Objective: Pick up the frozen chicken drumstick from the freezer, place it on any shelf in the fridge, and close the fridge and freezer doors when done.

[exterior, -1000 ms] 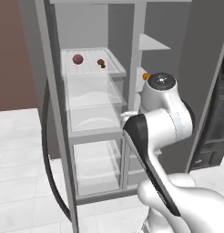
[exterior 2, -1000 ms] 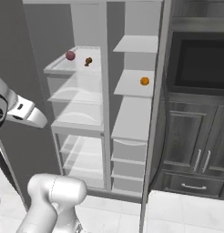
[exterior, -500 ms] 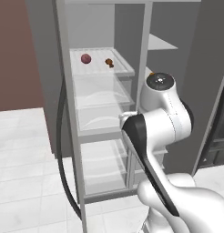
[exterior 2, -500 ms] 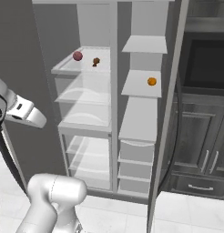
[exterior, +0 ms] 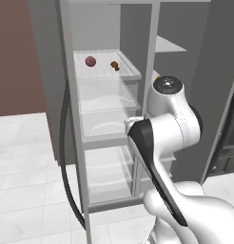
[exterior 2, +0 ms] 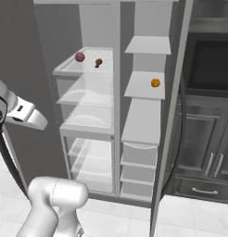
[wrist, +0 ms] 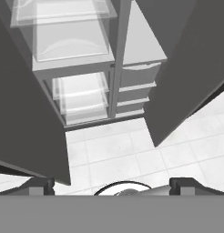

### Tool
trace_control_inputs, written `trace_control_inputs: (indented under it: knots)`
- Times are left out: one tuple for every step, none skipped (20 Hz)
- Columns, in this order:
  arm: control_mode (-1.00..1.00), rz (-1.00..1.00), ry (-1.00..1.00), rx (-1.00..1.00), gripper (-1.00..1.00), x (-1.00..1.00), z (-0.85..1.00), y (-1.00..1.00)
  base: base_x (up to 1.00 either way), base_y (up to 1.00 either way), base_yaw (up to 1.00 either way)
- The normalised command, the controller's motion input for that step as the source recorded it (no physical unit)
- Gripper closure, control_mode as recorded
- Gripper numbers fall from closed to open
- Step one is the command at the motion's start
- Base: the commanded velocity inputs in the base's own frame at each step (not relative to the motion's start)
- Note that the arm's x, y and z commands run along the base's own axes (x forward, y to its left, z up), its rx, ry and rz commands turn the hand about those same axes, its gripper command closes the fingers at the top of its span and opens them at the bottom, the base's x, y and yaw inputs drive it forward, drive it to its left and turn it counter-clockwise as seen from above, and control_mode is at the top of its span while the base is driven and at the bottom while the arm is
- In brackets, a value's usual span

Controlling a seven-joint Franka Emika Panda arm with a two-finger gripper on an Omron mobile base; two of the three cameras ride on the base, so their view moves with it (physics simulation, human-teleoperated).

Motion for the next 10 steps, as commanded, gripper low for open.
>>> trace_control_inputs:
  knots:
    - [-1.00, -0.01, -0.02, 0.00, -1.00, -0.48, 0.00, 0.00, 0.00, 0.00, 0.00]
    - [-1.00, 0.00, -0.07, 0.00, -1.00, -0.52, 0.04, 0.00, 0.00, 0.00, 0.00]
    - [-1.00, 0.00, -0.09, 0.00, -1.00, -0.56, 0.02, 0.00, 0.00, 0.00, 0.00]
    - [-1.00, 0.00, -0.10, 0.00, -1.00, -0.58, 0.02, 0.02, 0.00, 0.00, 0.00]
    - [-1.00, 0.00, -0.10, 0.00, -1.00, -0.52, 0.06, 0.08, 0.00, 0.00, 0.00]
    - [-1.00, 0.00, -0.11, 0.00, -1.00, -0.50, 0.04, 0.08, 0.00, 0.00, 0.00]
    - [-1.00, 0.00, -0.12, 0.00, -1.00, -0.59, 0.00, 0.15, 0.00, 0.00, 0.00]
    - [-1.00, 0.00, -0.13, 0.00, -1.00, -0.70, 0.00, 0.19, 0.00, 0.00, 0.00]
    - [-1.00, 0.00, -0.15, 0.00, -1.00, -0.81, 0.00, 0.46, 0.00, 0.00, 0.00]
    - [-1.00, 0.00, -0.15, -0.03, -1.00, -0.75, 0.00, 0.81, 0.00, 0.00, 0.00]
